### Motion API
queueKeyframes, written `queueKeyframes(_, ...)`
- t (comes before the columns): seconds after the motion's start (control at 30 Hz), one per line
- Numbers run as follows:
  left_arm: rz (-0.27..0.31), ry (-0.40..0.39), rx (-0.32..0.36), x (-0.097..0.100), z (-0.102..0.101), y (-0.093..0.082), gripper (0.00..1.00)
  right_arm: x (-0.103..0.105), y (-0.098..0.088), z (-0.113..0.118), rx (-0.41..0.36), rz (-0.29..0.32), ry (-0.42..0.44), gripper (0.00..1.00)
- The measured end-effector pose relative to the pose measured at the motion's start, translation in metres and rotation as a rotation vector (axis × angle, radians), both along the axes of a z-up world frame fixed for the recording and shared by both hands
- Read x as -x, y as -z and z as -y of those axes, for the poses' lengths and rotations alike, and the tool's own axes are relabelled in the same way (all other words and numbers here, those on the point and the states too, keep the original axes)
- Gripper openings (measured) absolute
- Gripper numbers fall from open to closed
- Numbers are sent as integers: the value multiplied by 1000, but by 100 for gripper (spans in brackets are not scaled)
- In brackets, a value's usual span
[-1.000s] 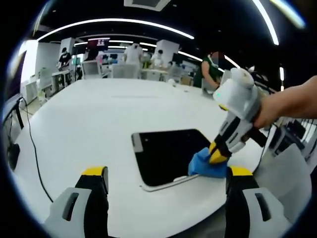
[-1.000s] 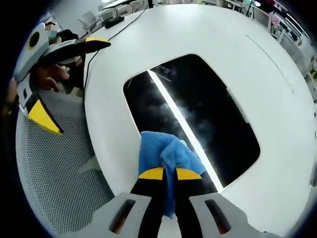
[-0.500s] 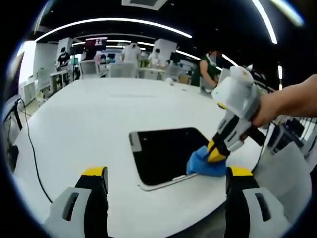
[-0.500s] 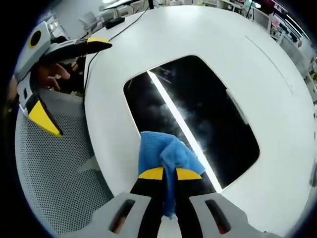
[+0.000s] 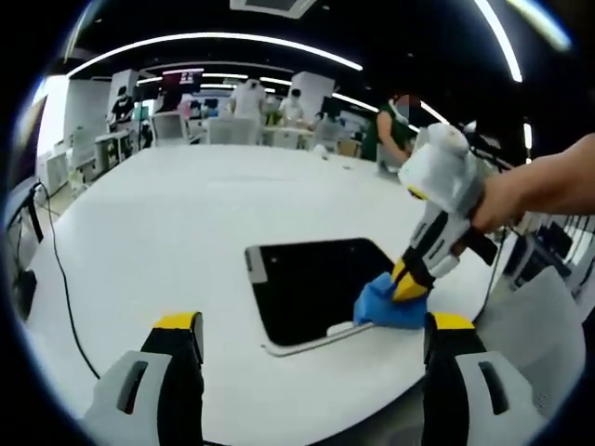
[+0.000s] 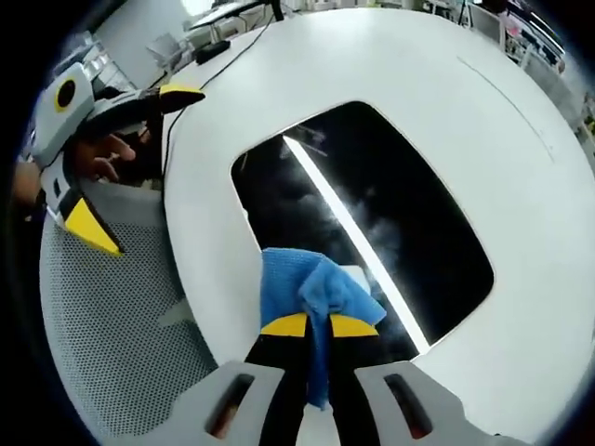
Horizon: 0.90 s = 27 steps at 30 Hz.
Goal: Wipe the mirror surface with the cleaning cloth until all visible marks leave the cleaned area.
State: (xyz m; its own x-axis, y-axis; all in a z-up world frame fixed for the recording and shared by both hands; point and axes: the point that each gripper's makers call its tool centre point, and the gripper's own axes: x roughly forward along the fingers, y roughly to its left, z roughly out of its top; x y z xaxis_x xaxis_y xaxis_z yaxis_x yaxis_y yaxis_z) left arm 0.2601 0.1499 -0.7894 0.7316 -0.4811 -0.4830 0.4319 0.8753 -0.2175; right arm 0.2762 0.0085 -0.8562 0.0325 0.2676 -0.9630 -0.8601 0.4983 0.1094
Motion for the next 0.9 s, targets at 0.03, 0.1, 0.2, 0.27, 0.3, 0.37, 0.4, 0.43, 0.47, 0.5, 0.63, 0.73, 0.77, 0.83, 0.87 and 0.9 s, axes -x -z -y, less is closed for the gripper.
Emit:
queueKeyframes(0.03,2,1,1,0,0,0,99,0,0,2,8,4,-10,1)
queueKeyframes(0.1,2,1,2,0,0,-1,99,0,-1,7,27,3,-5,1)
queueKeyframes(0.2,5,3,-1,0,1,-1,99,-1,0,12,31,-1,-4,1)
queueKeyframes(0.27,3,1,1,0,0,-1,99,-1,-1,14,31,-6,0,1)
queueKeyframes(0.3,4,1,1,0,0,-1,99,-1,0,15,32,-8,-1,1)
queueKeyframes(0.37,5,8,-5,0,1,0,99,-1,0,17,39,-7,-7,1)
queueKeyframes(0.4,4,14,-13,0,2,0,99,0,0,18,43,-4,-18,1)
queueKeyframes(0.43,3,16,-14,1,2,1,99,-1,1,19,44,-3,-22,1)
queueKeyframes(0.47,5,18,-15,1,2,0,99,-1,1,19,47,-1,-27,1)
queueKeyframes(0.5,6,17,-15,1,2,0,99,-1,1,20,48,-1,-31,1)
queueKeyframes(0.63,7,13,-12,1,1,-1,99,1,1,27,52,1,-72,1)
queueKeyframes(0.73,8,14,-10,0,2,-1,99,2,1,34,58,-4,-78,1)
queueKeyframes(0.77,9,13,-9,0,1,-1,99,3,1,36,60,-7,-77,1)
queueKeyframes(0.83,11,10,-7,0,1,-2,99,3,1,40,60,-11,-73,1)
queueKeyframes(0.87,11,9,-6,0,1,-2,99,4,1,42,61,-13,-71,1)
queueKeyframes(0.9,11,8,-5,-1,1,-2,99,4,1,42,61,-14,-71,1)
